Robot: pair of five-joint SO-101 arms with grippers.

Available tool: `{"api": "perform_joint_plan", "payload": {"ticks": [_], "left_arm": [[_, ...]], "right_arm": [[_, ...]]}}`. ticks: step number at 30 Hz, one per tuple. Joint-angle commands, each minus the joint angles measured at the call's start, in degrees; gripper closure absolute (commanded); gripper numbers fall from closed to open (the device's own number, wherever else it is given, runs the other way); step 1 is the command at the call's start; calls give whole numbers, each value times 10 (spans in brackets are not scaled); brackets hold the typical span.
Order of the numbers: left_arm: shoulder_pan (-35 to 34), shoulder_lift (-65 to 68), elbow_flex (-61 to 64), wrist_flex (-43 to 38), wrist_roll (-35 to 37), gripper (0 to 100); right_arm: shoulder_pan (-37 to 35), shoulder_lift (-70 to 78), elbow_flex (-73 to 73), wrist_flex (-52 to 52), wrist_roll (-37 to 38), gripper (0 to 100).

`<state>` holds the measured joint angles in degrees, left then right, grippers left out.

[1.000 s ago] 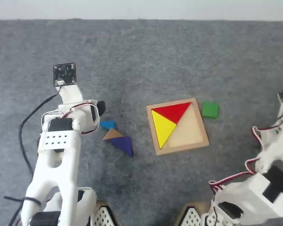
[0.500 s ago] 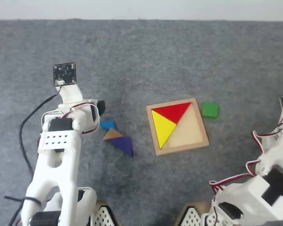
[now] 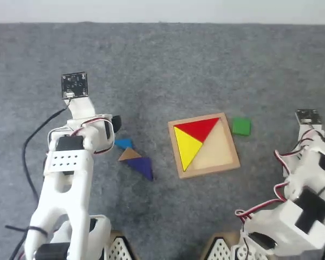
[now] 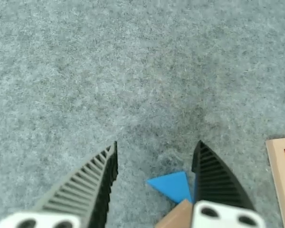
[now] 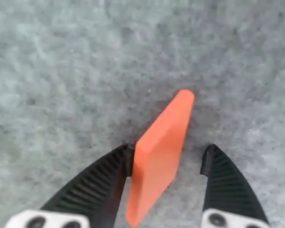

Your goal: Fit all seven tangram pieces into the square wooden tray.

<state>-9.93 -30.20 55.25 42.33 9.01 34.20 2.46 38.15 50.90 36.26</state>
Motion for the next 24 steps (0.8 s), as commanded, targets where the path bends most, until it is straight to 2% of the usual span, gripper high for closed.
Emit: {"api": "perform_joint_plan", "payload": {"ticks": [1,10,24], "left_arm": [[-1,-2,-4,-11,-2,750],[0,-2,-4,-11,-2,750],[-1,-2,-4,-9,-2,750]], "right_arm": [[-19,-24,8,11,7,775],[-53,-123,12,70,7,775],[-44,-31,6,8,11,774]]}}
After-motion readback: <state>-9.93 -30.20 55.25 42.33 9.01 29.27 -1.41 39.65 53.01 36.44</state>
